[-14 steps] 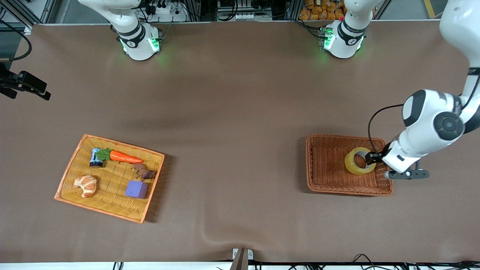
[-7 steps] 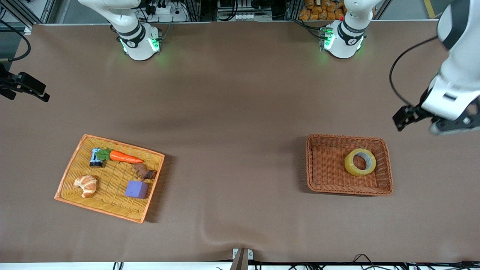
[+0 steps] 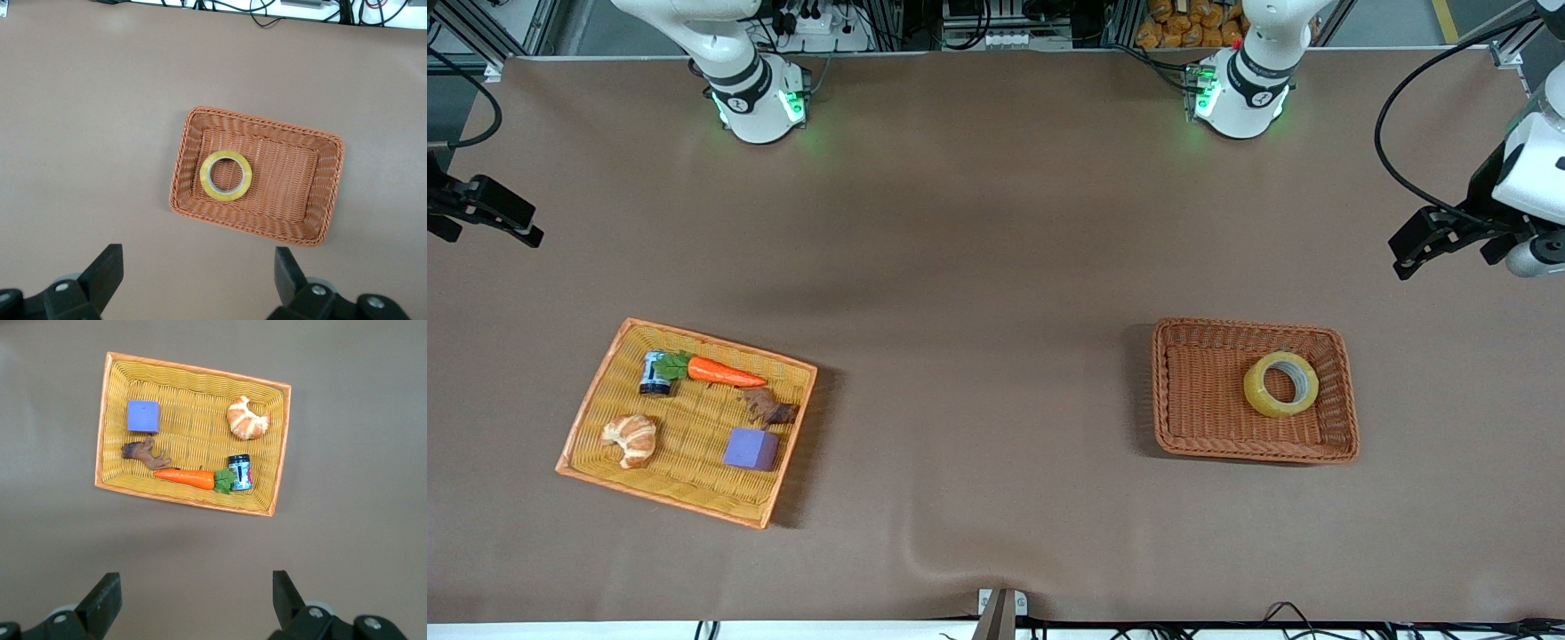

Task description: Transfer tape with both arms

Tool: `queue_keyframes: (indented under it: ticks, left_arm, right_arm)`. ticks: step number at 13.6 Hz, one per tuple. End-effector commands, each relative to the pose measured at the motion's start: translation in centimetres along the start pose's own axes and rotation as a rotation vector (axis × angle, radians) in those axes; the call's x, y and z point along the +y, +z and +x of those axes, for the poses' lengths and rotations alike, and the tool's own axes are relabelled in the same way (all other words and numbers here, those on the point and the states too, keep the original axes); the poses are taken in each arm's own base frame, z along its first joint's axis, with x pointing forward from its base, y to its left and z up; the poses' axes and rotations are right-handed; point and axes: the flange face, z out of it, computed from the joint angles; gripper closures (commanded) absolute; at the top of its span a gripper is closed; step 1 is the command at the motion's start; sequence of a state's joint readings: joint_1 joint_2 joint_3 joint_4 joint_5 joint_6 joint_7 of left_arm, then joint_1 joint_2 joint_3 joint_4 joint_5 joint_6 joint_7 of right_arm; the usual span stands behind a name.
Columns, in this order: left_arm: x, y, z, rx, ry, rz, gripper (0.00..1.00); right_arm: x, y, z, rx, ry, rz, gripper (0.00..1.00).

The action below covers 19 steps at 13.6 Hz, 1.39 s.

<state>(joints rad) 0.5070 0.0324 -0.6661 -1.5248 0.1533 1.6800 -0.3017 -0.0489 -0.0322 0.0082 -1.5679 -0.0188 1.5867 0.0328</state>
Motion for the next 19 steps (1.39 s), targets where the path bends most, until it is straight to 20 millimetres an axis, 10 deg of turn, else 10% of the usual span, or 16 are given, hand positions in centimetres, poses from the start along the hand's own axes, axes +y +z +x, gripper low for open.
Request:
queue_keyframes:
  ticks: [1, 19]
  left_arm:
    - [0.3, -0.9, -0.5, -0.022, 0.004, -0.005, 0.0]
    - [-1.6, -0.9, -2.8, -0.117, 0.219, -0.11, 0.0]
  right_arm:
    - [-0.1, -0.2, -0.2, 0.002, 0.017, -0.018, 0.0]
    - [1.2, -0.8, -0.6, -0.01, 0.037, -0.005, 0.0]
